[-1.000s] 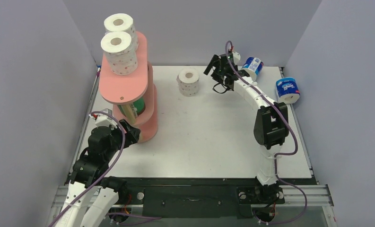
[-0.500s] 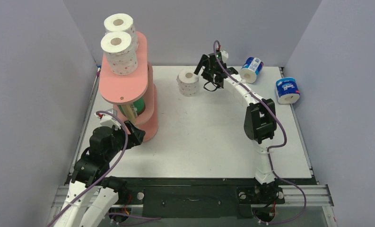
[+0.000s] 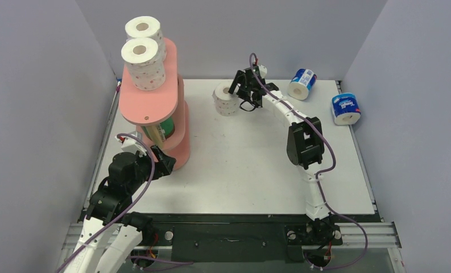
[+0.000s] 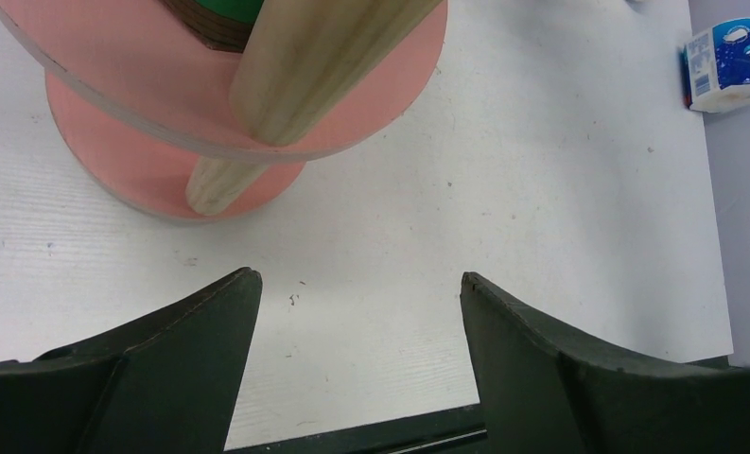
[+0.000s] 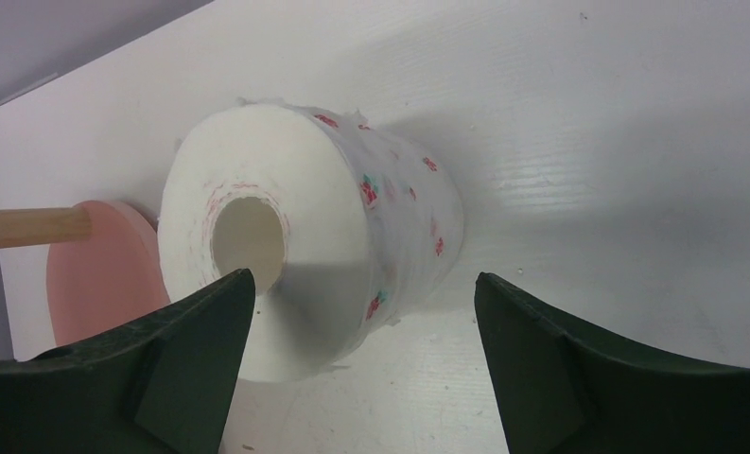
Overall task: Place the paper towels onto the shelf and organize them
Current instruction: Pick up the paper towel from the center of the board.
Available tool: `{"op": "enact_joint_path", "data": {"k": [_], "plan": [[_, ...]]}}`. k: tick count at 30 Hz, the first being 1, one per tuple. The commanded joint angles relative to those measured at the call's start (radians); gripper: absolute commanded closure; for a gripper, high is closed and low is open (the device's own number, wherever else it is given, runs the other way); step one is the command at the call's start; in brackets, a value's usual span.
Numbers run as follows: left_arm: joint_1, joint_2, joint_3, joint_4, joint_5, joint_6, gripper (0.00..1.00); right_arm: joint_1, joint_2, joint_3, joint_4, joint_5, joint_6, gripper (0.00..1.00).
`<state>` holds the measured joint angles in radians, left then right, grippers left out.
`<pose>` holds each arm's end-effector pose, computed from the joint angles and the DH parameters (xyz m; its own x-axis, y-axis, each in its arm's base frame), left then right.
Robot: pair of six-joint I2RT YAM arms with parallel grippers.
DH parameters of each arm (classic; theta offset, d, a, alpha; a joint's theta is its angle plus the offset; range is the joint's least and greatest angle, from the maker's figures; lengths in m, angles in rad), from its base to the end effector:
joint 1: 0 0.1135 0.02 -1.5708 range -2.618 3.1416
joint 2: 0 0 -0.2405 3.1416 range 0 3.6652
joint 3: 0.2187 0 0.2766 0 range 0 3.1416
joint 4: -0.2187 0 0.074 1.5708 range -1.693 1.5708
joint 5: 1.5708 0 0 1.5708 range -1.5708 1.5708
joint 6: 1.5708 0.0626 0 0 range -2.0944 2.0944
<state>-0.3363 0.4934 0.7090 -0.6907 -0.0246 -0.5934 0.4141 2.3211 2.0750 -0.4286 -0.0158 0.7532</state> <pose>0.1710 -0.0581 0.2813 -0.5309 -0.4066 -0.7435 0.0149 0.8728 -0.4879 0.5188 0.2291 0.1965 -0.7001 0.4393 -0.5629 0.0894 0.8361 0.5413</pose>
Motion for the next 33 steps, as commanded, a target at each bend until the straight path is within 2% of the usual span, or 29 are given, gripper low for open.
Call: {"op": "enact_joint_path", "data": {"k": [1, 8, 15, 25, 33], "plan": [[-0.006, -0.005, -0.001, 0.053, 0.003, 0.007, 0.25, 0.005, 0.013, 0.065, 0.015, -0.004, 0.019, 0.19], [-0.007, -0.002, -0.002, 0.052, -0.004, 0.006, 0.25, -0.007, 0.042, 0.067, 0.04, -0.012, 0.07, 0.21], [-0.008, 0.003, -0.003, 0.05, -0.012, 0.004, 0.25, -0.007, 0.062, 0.079, 0.044, -0.017, 0.087, 0.28], [-0.007, 0.004, -0.004, 0.053, -0.012, 0.002, 0.25, -0.007, 0.042, 0.026, 0.058, -0.023, 0.089, 0.5], [-0.009, -0.006, -0.002, 0.05, -0.012, 0.0, 0.25, -0.008, -0.038, -0.061, 0.089, -0.027, 0.084, 0.74]]}}
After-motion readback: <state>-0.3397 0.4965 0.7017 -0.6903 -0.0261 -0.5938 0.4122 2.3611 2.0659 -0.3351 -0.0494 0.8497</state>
